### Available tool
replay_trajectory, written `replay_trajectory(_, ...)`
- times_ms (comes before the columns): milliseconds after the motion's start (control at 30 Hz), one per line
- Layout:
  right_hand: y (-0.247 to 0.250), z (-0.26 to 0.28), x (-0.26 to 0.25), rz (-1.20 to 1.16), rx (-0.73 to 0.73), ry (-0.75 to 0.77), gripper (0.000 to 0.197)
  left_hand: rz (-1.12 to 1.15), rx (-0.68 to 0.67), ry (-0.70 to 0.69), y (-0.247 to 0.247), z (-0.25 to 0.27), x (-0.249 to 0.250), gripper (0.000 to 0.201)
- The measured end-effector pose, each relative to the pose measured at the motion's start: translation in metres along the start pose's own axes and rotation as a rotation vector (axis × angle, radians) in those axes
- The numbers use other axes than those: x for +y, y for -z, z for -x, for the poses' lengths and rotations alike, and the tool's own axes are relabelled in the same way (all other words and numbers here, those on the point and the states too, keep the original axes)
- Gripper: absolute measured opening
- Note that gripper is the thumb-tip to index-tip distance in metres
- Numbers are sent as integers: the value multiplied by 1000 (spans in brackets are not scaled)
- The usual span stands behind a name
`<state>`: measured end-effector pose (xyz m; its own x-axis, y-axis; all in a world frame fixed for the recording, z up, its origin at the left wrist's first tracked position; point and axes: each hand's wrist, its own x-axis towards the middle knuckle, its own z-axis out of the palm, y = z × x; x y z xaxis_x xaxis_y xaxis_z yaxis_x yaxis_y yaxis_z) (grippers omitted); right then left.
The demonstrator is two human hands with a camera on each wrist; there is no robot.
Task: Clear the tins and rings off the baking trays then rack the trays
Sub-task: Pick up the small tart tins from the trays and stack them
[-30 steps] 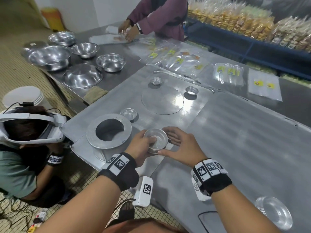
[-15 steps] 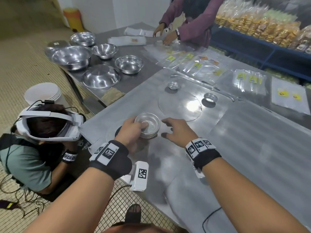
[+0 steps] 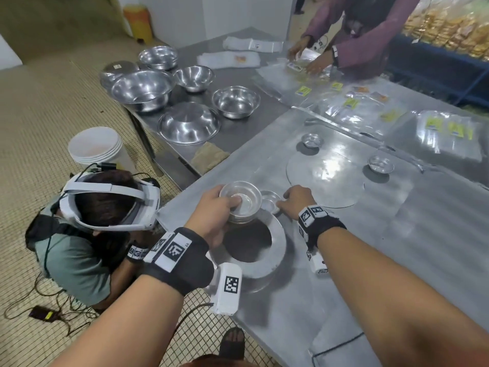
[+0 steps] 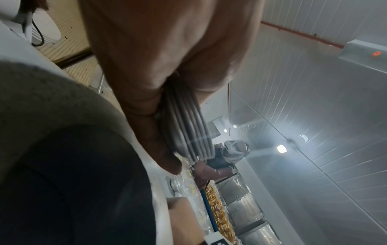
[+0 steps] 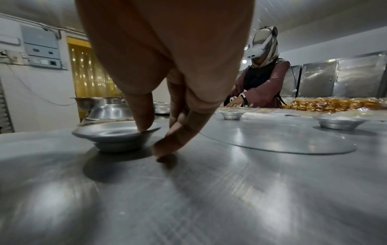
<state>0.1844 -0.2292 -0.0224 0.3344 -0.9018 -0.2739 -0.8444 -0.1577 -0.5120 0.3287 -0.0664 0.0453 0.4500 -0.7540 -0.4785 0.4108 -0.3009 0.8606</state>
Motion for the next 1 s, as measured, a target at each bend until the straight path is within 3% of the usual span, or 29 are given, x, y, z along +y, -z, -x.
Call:
replay_trajectory(167,-6,-10,-3,-107,-8,-70,21,-10,-26,16,5,-12,5,25)
replay_trajectory(333,12,4,-5,-246,46,-85,18,-8,-100,23,-1,-15,12,24)
replay_trajectory(500,50,22,-5,-426,210,-62,17,0,-174,32,-17,-17,19,23)
replay_trajectory(767,129,67,-3,-496,468,8,15,-13,-207,116,-65,-23,21,12)
replay_trajectory(867,145,83,-1,-451,465,30,11,28,-219,173,-85,-23,20,26)
replay_trajectory(1000,153,98,4,-429,457,68,9,-17,-365,157,-107,-18,17,44)
